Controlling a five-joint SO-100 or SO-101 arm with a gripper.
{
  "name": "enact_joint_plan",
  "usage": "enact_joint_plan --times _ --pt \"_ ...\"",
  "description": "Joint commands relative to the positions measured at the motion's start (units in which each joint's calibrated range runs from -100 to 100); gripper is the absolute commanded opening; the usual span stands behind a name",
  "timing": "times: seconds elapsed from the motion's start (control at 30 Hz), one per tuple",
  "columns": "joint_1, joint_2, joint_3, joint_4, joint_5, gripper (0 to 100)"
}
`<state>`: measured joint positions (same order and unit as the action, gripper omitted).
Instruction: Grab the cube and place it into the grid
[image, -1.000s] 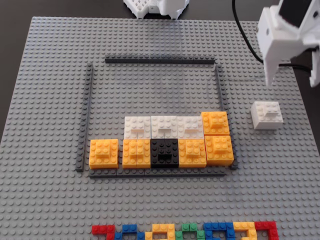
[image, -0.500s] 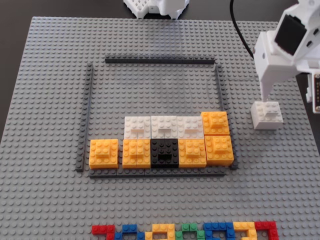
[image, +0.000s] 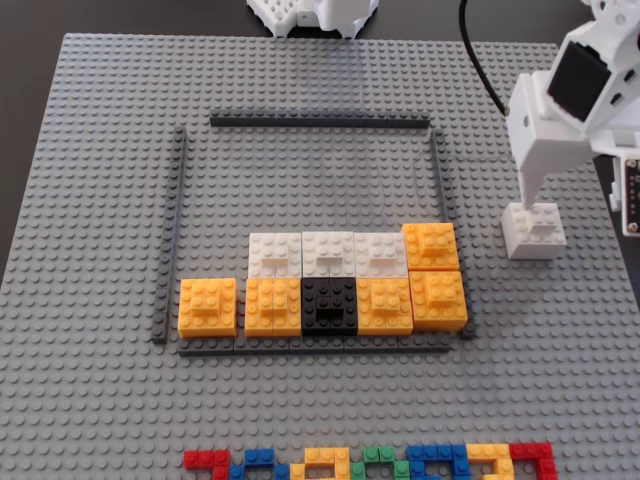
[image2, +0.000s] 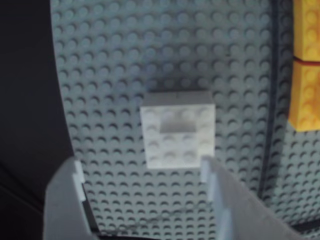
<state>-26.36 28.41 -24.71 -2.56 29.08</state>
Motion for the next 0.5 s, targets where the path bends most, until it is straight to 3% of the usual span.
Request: enact_joint_plan --times 0.0,0.47 --pt "0.5 -1.3 -1.5 -0.7 0.4 29" --pt "1.3 0.2 -1.2 -1.5 0.6 29"
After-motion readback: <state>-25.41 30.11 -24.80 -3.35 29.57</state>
